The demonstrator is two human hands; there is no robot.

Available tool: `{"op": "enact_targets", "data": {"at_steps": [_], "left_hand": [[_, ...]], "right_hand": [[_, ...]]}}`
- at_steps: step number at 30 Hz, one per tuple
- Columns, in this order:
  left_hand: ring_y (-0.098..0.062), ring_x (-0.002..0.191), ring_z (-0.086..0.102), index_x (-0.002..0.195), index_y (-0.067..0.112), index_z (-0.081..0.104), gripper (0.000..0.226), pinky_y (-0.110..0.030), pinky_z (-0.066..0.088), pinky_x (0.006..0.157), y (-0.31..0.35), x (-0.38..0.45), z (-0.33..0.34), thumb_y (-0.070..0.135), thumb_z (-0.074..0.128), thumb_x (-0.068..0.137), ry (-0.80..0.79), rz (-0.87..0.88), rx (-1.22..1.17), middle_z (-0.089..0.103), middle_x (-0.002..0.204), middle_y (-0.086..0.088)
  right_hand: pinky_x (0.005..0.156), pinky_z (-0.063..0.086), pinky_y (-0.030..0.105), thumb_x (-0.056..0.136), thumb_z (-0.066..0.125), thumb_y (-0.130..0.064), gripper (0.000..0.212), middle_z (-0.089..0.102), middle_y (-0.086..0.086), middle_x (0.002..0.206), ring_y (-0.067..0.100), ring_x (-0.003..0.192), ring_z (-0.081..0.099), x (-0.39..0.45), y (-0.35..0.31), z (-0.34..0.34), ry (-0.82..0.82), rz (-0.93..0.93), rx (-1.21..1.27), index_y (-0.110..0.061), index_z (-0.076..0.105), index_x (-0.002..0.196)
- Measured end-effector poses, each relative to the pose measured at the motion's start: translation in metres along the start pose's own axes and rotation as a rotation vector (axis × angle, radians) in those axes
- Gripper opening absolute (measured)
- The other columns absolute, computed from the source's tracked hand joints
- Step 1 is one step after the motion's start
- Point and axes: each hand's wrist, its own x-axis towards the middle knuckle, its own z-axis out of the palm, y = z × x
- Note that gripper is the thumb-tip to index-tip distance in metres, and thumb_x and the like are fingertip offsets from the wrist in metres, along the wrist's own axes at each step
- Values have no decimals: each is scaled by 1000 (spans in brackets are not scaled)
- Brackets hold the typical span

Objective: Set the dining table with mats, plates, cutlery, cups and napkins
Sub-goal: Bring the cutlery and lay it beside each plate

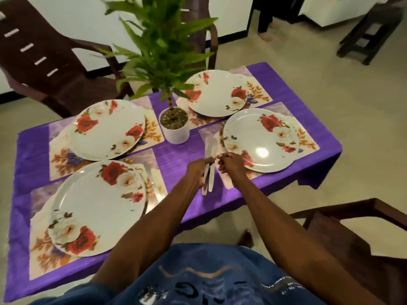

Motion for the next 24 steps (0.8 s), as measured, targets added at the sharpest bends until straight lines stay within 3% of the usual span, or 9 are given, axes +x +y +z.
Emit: {"op": "enact_targets", "data": {"at_steps": [3, 4, 7, 9, 11, 14, 20, 24], "left_hand": [[-47, 111, 62, 108, -8, 68, 71, -57, 49, 96, -17, 22, 58, 15, 87, 44, -42, -40, -75, 66, 110, -27], [-47, 109, 63, 107, -8, 68, 65, -59, 50, 94, -11, -5, 86, 15, 86, 49, -56, -25, -87, 67, 107, -26], [-34, 67, 65, 82, 0, 68, 14, -51, 58, 72, -9, -36, 146, 11, 74, 77, 10, 0, -111, 65, 73, -19], [-26, 55, 54, 78, 4, 66, 22, -49, 56, 69, -12, -35, 172, 19, 80, 72, 48, 6, -109, 59, 64, -14], [-18, 46, 40, 72, 8, 64, 29, -30, 45, 51, -13, -30, 192, 28, 84, 70, 109, 18, -65, 48, 54, -5], [-12, 43, 33, 74, 6, 65, 23, -24, 31, 41, -8, -34, 222, 22, 82, 76, 148, 38, -32, 42, 51, 0], [-13, 51, 38, 76, 9, 63, 22, -26, 34, 46, 5, -17, 263, 20, 82, 77, 132, 75, -65, 44, 58, 0], [-14, 55, 43, 95, 5, 69, 24, -26, 37, 47, 15, 5, 280, 17, 79, 76, 92, 74, -88, 50, 65, -3]], "right_hand": [[47, 47, 25, 86, 57, -5, 13, 66, 11, 67, 22, 53, 60, 16, -4, -54, -27, 28, -27, -4, 67, 78], [53, 52, 29, 86, 57, -8, 14, 70, 13, 73, 26, 61, 65, 22, -7, -74, -52, 47, -26, -2, 69, 80], [57, 54, 30, 88, 56, -10, 17, 70, 18, 80, 31, 69, 68, 34, -15, -125, -116, 94, 0, 1, 69, 86], [54, 50, 27, 88, 54, -7, 14, 66, 17, 77, 28, 66, 63, 43, -19, -151, -167, 91, -26, 0, 67, 87], [55, 47, 28, 87, 56, -4, 12, 64, 15, 76, 24, 65, 58, 50, -20, -170, -221, 53, -52, -1, 68, 88], [60, 49, 31, 89, 61, -5, 9, 66, 12, 81, 19, 68, 59, 64, -19, -193, -233, -13, -99, -5, 70, 92], [60, 49, 29, 93, 64, -13, 15, 70, 4, 85, 16, 73, 61, 107, -31, -238, -107, -44, -83, -6, 73, 101], [64, 47, 29, 92, 63, -10, 21, 69, 4, 86, 15, 72, 59, 153, -46, -277, 51, -27, -125, -4, 73, 109]]}}
